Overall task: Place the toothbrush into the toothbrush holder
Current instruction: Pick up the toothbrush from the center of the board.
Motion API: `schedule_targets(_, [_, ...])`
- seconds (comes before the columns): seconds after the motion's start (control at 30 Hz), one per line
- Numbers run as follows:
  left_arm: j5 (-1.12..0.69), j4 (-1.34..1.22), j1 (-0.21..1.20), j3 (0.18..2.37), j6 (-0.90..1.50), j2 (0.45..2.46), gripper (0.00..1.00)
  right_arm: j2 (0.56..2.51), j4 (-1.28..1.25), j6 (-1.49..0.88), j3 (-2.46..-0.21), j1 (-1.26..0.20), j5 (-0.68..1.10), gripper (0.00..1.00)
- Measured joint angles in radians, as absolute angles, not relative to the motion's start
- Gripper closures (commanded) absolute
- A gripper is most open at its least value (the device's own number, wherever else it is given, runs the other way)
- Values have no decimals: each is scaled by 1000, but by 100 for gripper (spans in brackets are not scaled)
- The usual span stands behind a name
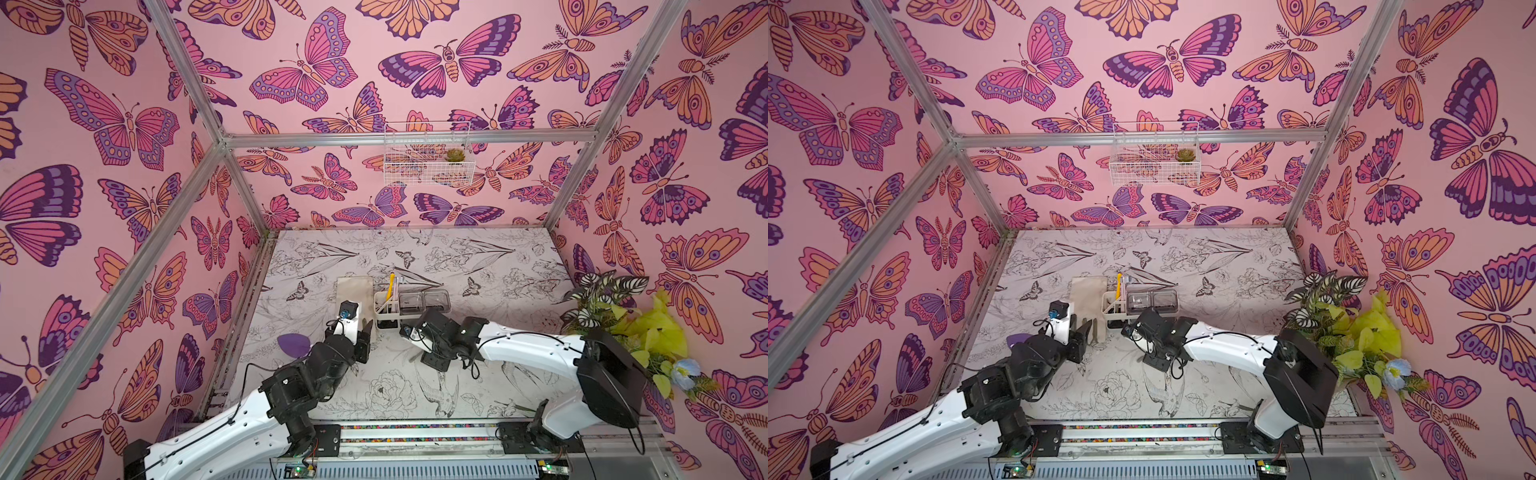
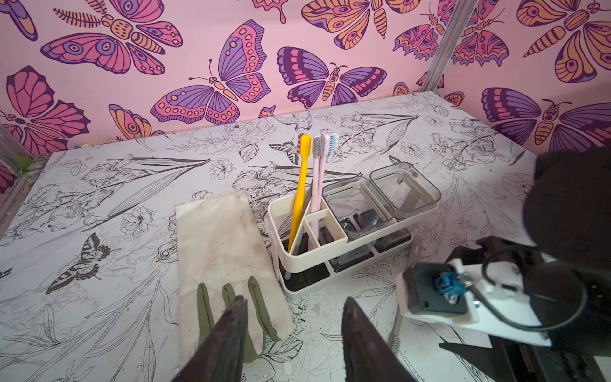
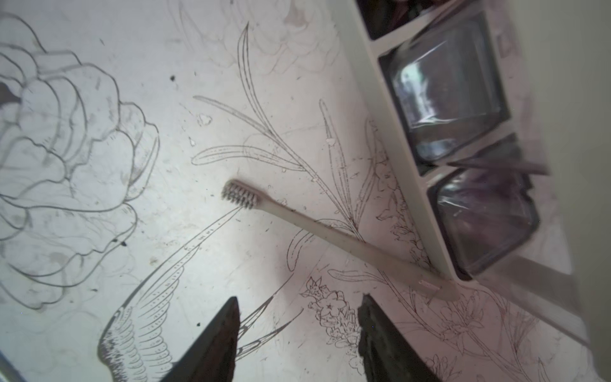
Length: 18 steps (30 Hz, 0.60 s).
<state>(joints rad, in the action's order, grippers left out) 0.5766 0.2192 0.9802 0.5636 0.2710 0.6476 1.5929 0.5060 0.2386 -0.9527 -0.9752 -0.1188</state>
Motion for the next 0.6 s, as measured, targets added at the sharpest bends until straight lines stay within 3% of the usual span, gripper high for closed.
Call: schedule_targets(0.6, [576, 203, 975, 527, 252, 560, 49, 1705, 473, 415, -995, -956, -112, 43])
